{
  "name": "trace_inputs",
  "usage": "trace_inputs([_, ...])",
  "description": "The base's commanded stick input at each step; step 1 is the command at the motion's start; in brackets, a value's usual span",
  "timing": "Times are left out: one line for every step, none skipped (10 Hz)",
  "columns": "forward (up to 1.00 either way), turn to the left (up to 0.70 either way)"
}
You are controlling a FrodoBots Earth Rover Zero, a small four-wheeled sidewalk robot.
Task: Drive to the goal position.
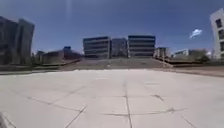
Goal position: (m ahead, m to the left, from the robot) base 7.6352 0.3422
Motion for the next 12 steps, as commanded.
trace_inputs([0.7, 0.0])
trace_inputs([0.7, 0.0])
trace_inputs([0.7, 0.0])
trace_inputs([0.7, 0.0])
trace_inputs([0.7, 0.0])
trace_inputs([0.7, 0.0])
trace_inputs([0.7, 0.0])
trace_inputs([0.7, 0.0])
trace_inputs([0.7, 0.0])
trace_inputs([0.7, 0.0])
trace_inputs([0.7, 0.0])
trace_inputs([0.7, 0.0])
